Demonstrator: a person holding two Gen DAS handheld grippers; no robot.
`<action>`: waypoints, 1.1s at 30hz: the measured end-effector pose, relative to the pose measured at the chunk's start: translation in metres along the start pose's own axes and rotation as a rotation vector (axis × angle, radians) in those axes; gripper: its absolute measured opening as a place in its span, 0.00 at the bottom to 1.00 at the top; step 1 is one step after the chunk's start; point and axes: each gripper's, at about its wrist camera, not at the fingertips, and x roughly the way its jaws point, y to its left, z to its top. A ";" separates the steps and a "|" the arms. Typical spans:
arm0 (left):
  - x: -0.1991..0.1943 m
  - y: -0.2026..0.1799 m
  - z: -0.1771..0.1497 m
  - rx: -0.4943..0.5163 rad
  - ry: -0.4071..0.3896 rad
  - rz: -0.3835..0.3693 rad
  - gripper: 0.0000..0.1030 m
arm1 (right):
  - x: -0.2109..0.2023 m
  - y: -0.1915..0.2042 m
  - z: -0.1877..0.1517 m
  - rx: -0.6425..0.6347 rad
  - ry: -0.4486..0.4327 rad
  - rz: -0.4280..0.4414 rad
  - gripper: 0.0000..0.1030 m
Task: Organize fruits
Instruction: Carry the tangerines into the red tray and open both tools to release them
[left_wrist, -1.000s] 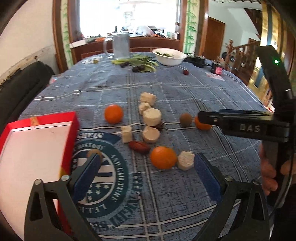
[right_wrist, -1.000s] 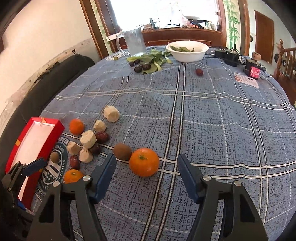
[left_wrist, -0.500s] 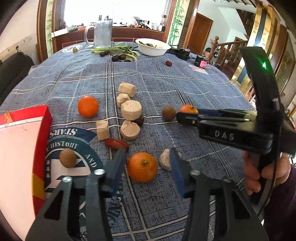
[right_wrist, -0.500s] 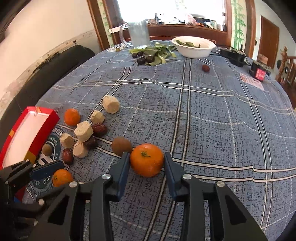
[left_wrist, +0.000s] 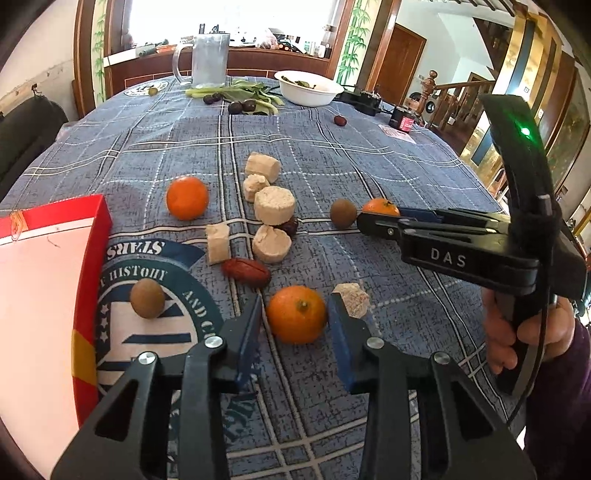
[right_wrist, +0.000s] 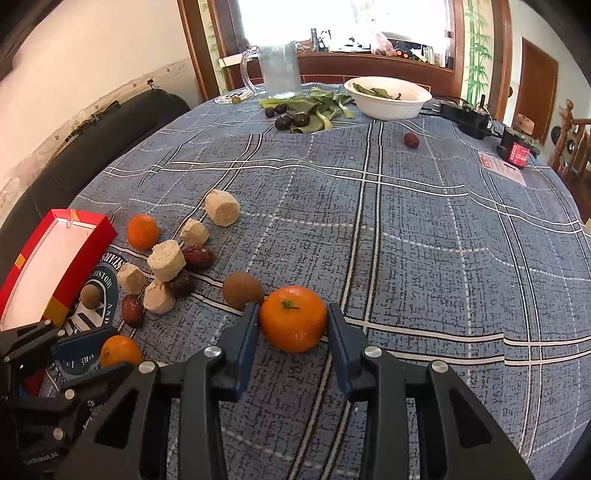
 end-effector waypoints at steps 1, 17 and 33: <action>0.001 0.000 0.001 -0.004 -0.002 -0.007 0.37 | 0.001 0.000 0.000 -0.002 0.005 0.003 0.35; -0.012 0.003 -0.005 -0.027 -0.012 -0.055 0.32 | -0.010 -0.009 0.002 0.048 -0.056 -0.012 0.34; -0.130 0.057 -0.025 -0.105 -0.283 0.252 0.32 | -0.035 -0.014 0.007 0.105 -0.240 -0.038 0.34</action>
